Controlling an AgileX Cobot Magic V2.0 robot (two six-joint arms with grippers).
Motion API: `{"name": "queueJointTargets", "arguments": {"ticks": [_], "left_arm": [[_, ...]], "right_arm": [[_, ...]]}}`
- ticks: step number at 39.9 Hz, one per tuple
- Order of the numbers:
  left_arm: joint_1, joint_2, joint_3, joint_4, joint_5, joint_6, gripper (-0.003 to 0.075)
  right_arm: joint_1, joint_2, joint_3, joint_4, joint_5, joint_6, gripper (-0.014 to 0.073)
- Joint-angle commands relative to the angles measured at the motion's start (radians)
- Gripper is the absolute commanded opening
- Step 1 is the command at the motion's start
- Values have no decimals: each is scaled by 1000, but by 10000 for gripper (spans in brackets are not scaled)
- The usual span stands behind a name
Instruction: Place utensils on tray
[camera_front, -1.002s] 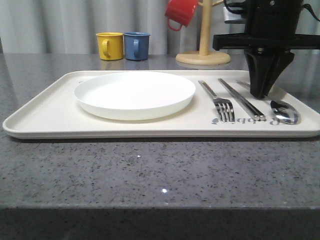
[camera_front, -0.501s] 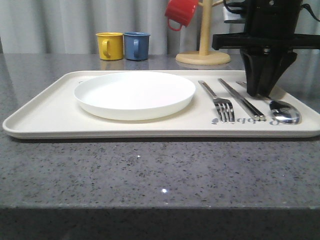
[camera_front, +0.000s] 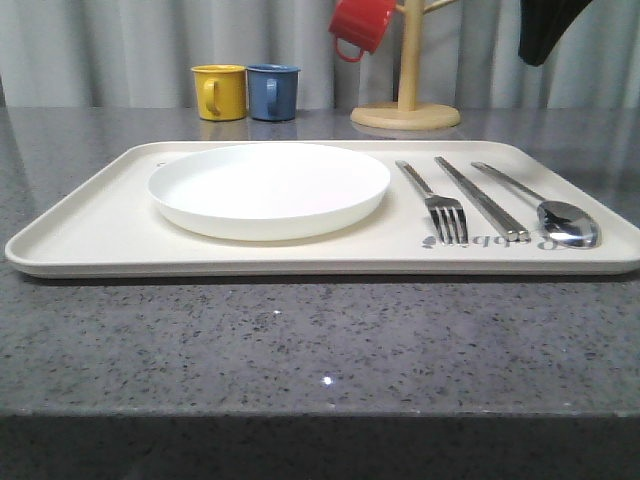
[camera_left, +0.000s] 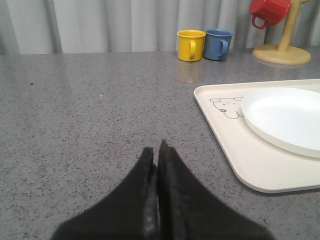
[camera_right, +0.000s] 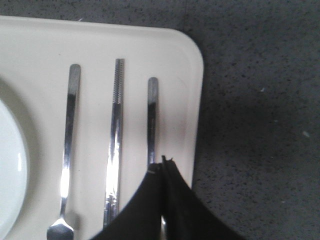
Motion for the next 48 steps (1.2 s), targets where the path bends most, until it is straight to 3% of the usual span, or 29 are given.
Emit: {"name": "queueJointTargets", "arguments": {"ticks": [1, 7, 16, 32, 42, 48], "left_arm": [[2, -16, -25, -9, -83, -8, -18], [2, -16, -25, -9, -83, -8, -18], [2, -16, -25, -9, -83, -8, -18], [2, -16, -25, -9, -83, -8, -18], [2, -16, -25, -9, -83, -8, -18], [2, -16, -25, -9, -83, -8, -18]], "right_arm": [[-31, -78, -26, -14, 96, -46, -62], [-137, -162, 57, 68, 95, -129, -62], [-301, -410, 312, 55, 27, -209, -62], [-305, -1048, 910, 25, -535, -274, -62], [-305, -1499, 1248, 10, -758, -286, -62], [-305, -1622, 1329, 14, -760, -285, -62]]}}
